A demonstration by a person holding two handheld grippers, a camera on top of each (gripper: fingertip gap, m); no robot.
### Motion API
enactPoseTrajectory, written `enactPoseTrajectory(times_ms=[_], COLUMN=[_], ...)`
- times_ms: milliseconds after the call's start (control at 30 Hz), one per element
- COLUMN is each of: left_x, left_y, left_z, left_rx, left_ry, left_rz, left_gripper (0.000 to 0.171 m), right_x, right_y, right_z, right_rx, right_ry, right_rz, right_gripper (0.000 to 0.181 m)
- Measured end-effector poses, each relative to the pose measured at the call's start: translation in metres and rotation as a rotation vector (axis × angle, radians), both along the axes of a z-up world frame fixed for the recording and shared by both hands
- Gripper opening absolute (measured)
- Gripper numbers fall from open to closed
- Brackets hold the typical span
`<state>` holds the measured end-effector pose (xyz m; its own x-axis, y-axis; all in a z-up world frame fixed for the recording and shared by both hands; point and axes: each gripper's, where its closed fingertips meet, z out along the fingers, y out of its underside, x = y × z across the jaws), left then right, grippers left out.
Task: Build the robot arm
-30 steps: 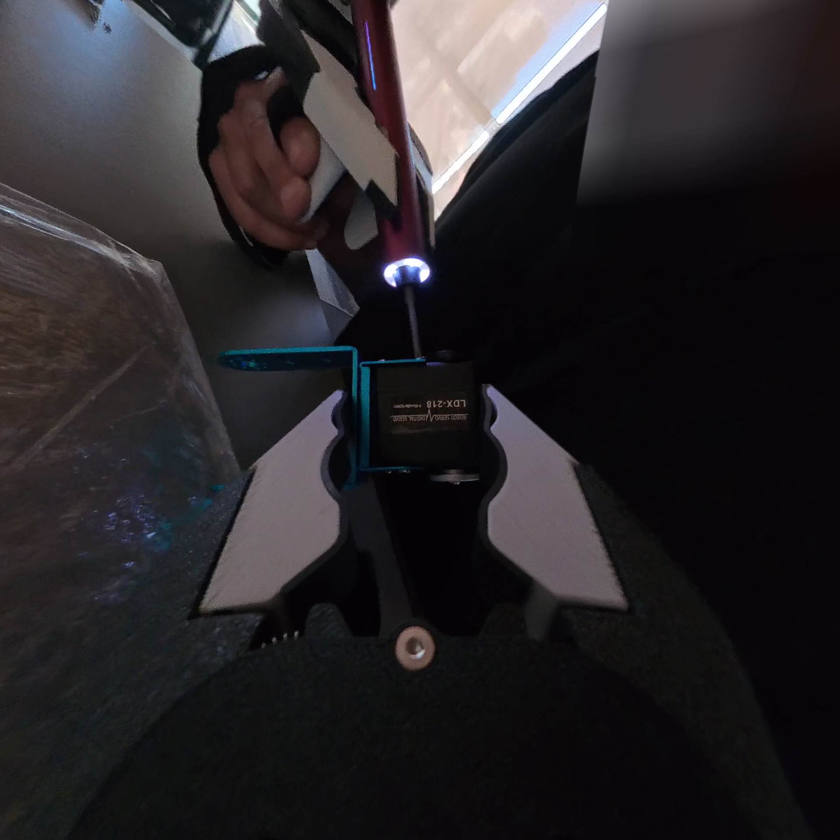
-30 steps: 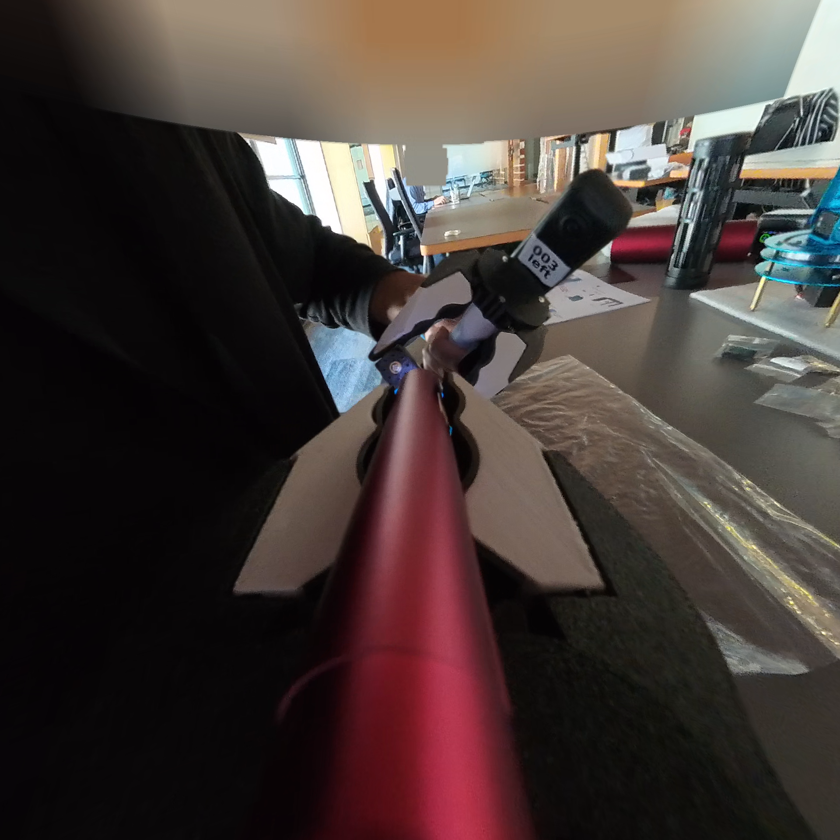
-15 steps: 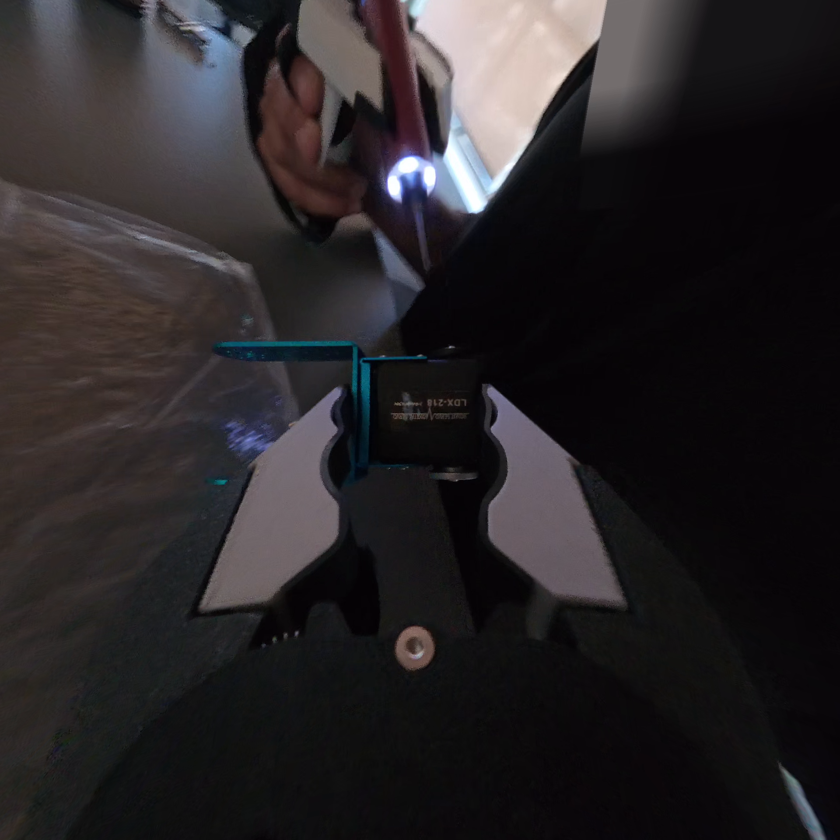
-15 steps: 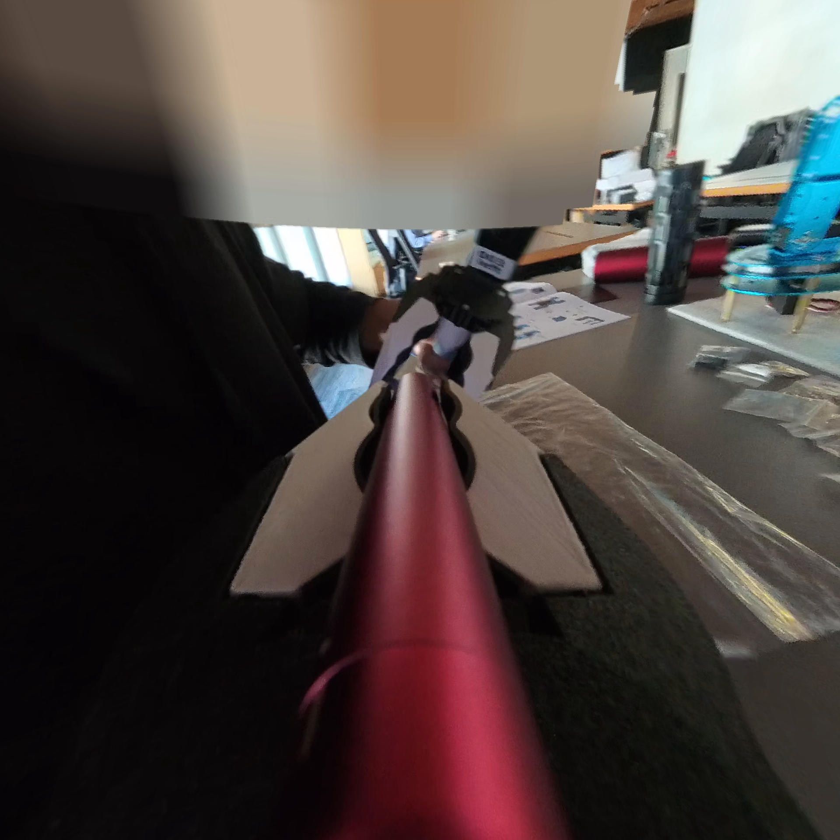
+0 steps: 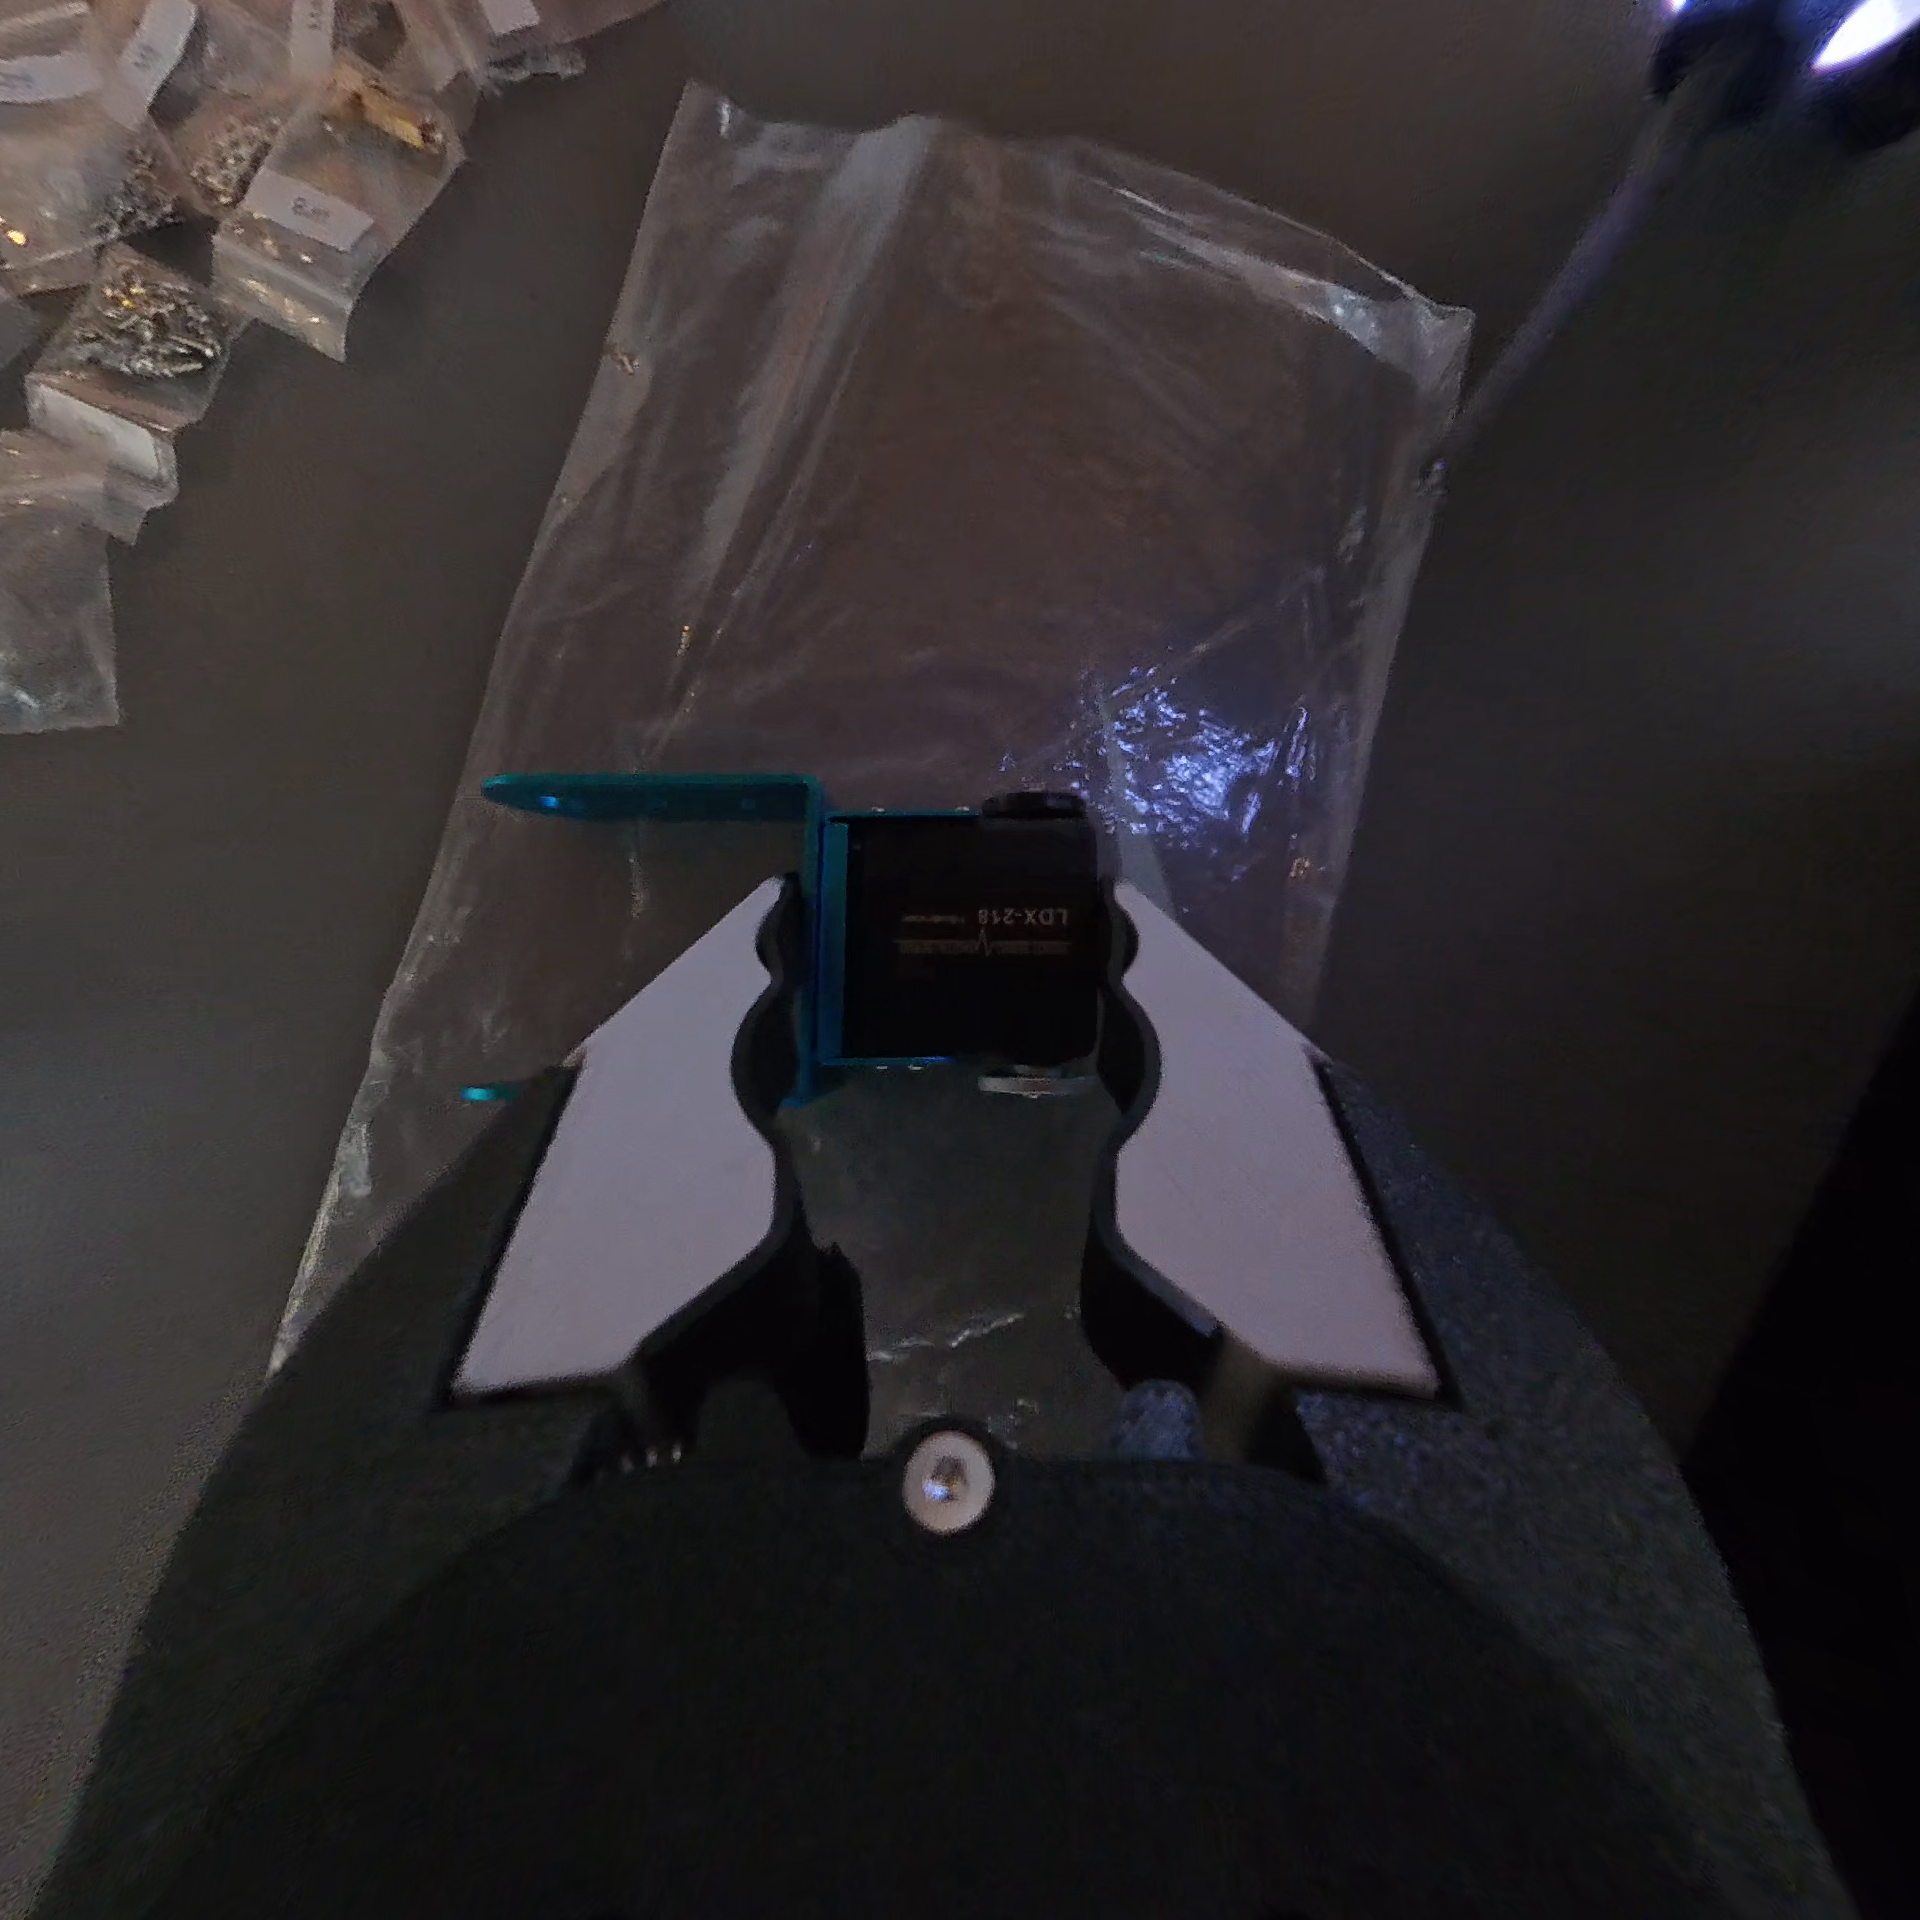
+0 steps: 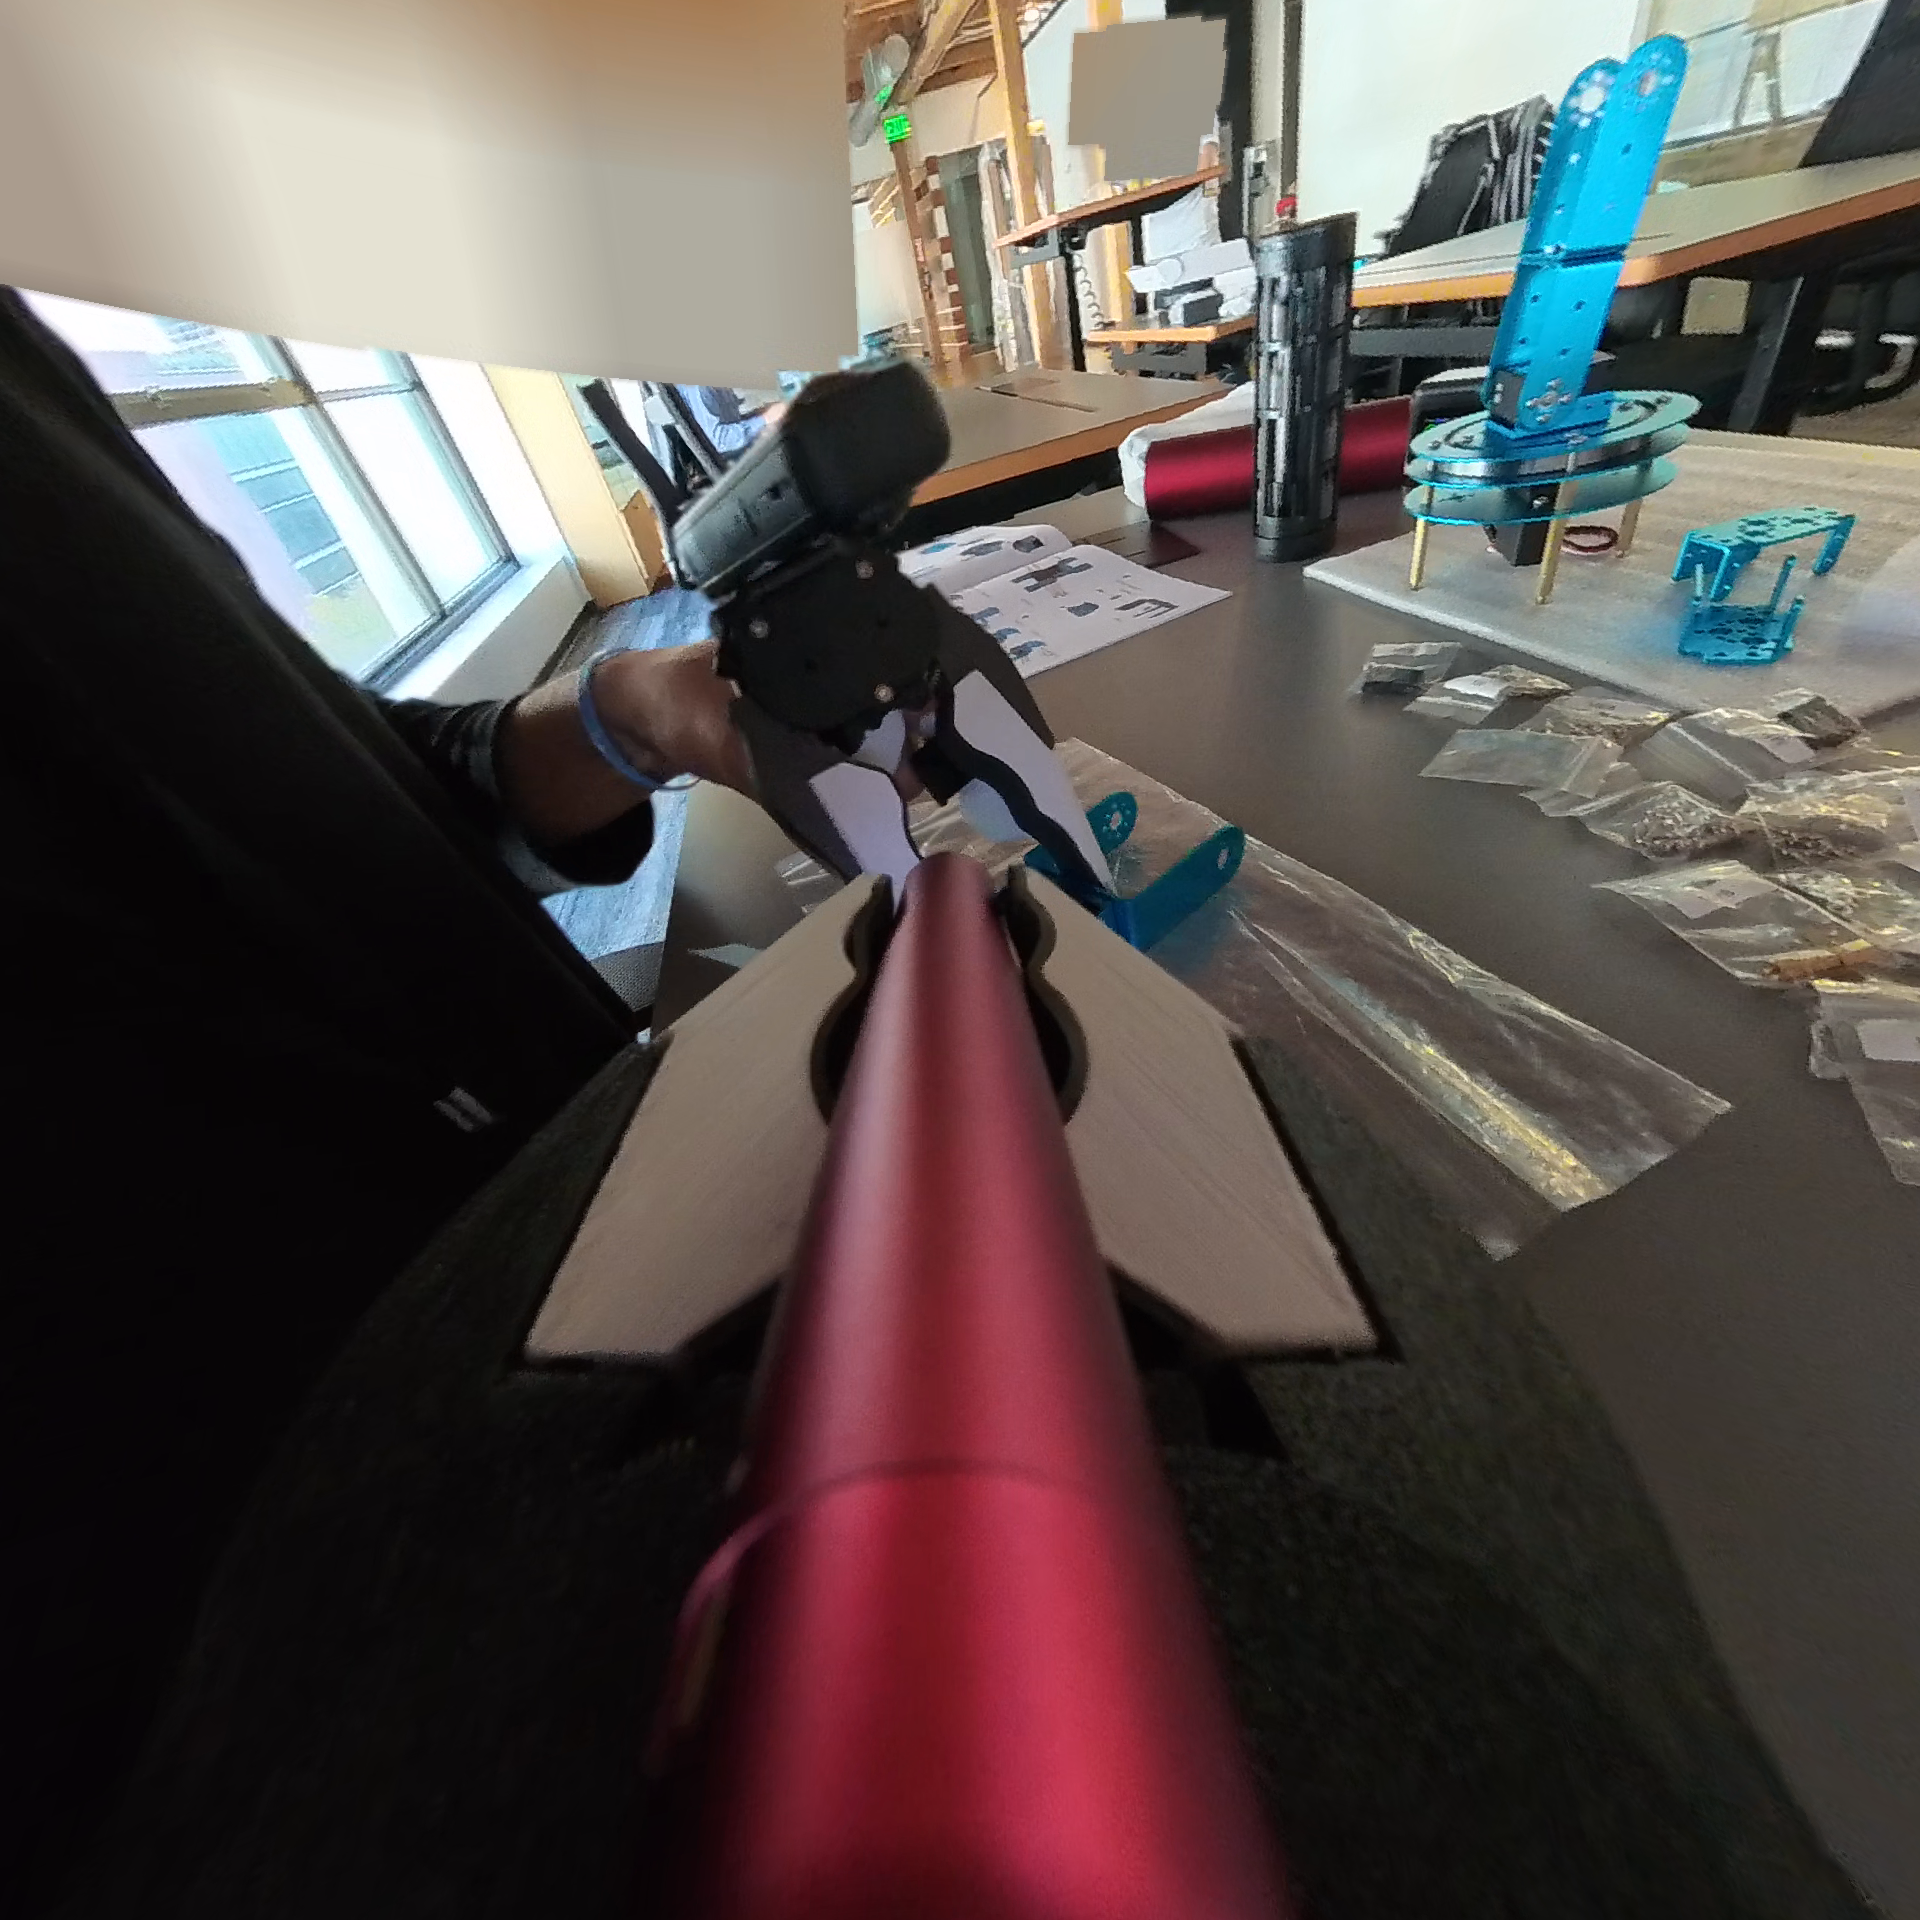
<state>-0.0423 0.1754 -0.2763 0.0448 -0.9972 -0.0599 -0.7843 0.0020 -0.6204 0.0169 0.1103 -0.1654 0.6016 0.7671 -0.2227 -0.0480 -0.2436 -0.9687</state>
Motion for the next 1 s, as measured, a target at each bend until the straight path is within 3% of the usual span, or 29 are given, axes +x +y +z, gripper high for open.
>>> enactPoseTrajectory(times_ms=[133, 267, 400, 500, 600, 733, 800, 900, 1000], left_x=[0.003, -0.002, -0.033, -0.068, -0.089, -0.081, -0.068, -0.055, -0.05], left_y=[0.001, -0.003, 0.002, 0.012, 0.012, -0.009, -0.019, -0.017, -0.012], left_z=[0.002, 0.029, 0.054, 0.058, 0.067, 0.082, 0.074, 0.06, 0.062], left_rx=[-0.027, -0.107, -0.017, 0.098, 0.107, 0.098, 0.164, 0.404, 0.64], left_ry=[-0.057, -0.251, -0.437, -0.506, -0.562, -0.644, -0.577, -0.437, -0.396], left_rz=[0.031, 0.096, 0.184, 0.286, 0.341, 0.216, 0.119, 0.043, -0.001], left_gripper=[0.056, 0.068, 0.067, 0.058, 0.055, 0.051, 0.049, 0.048, 0.038], right_x=[0.012, 0.01, 0.002, -0.003, -0.017, -0.048, -0.062, -0.081, -0.086], right_y=[0.011, 0.011, 0.012, 0.017, 0.02, 0.02, 0.02, 0.02, 0.024], right_z=[-0.005, -0.003, -0.009, -0.016, -0.015, -0.001, 0.003, 0.002, -0.004], right_rx=[-0.038, -0.033, -0.028, -0.041, -0.055, -0.124, -0.162, -0.202, -0.211], right_ry=[-0.003, 0.007, -0.028, -0.074, -0.079, 0.129, 0.22, 0.282, 0.267], right_rz=[-0.111, -0.134, -0.155, -0.181, -0.16, -0.061, -0.022, 0.001, -0.052], right_gripper=[0.021, 0.022, 0.023, 0.023, 0.022, 0.022, 0.022, 0.022, 0.023])
